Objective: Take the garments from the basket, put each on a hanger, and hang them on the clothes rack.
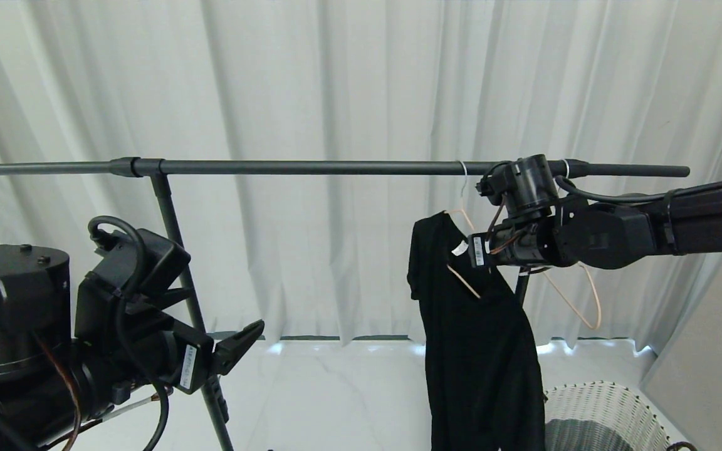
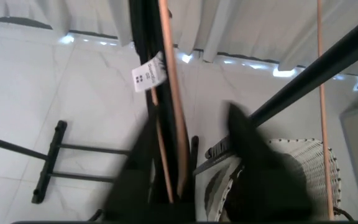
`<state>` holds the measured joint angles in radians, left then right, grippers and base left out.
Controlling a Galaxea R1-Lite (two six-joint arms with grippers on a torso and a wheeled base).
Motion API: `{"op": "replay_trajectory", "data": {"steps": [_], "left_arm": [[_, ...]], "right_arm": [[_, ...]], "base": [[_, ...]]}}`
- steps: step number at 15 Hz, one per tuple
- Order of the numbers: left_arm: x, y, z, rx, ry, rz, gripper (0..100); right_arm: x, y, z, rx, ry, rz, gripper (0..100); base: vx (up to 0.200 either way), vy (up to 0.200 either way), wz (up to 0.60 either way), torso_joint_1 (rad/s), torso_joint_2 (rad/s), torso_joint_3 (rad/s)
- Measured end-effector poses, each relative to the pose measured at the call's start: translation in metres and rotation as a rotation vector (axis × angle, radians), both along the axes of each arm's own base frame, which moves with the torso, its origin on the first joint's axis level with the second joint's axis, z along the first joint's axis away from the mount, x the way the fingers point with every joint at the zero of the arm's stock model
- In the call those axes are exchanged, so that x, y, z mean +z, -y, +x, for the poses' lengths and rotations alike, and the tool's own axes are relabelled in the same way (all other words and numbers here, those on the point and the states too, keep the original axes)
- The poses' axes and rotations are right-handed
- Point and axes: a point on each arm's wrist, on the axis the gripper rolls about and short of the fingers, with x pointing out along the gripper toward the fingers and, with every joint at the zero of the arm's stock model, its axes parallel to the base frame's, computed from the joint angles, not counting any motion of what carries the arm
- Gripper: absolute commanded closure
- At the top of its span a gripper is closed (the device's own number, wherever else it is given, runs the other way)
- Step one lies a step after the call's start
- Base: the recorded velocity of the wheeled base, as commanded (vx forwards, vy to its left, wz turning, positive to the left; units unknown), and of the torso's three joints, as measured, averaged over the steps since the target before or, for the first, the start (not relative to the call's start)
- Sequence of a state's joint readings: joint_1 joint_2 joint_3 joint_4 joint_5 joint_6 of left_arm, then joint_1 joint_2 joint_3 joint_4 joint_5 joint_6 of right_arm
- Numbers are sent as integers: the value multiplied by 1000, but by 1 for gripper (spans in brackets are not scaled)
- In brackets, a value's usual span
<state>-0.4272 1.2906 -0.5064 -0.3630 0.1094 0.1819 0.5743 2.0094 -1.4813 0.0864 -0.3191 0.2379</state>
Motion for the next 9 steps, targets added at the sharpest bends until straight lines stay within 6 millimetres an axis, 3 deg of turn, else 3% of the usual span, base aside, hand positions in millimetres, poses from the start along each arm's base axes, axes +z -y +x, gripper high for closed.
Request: {"op": "replay_trajectory", "data": {"steps": [2,5,7,9], "left_arm": [[0,-3,1,42,2,3,0],[-1,-11,4,124,6,24,0],[0,-15,6,148,9,25,0],[-1,-18,7,166,9,30,0]], "right_arm": [[10,2,-9,8,2,0,0],[39,16,-44,30,-53,-46,0],[65,37,-76,46,-69,-115,0],[81,61,-97,31,-40,-201,0]], "base": [[0,0,0,0,0,0],[0,0,0,0,0,0],[0,0,0,0,0,0],[-200,0,0,-2,0,5]]}}
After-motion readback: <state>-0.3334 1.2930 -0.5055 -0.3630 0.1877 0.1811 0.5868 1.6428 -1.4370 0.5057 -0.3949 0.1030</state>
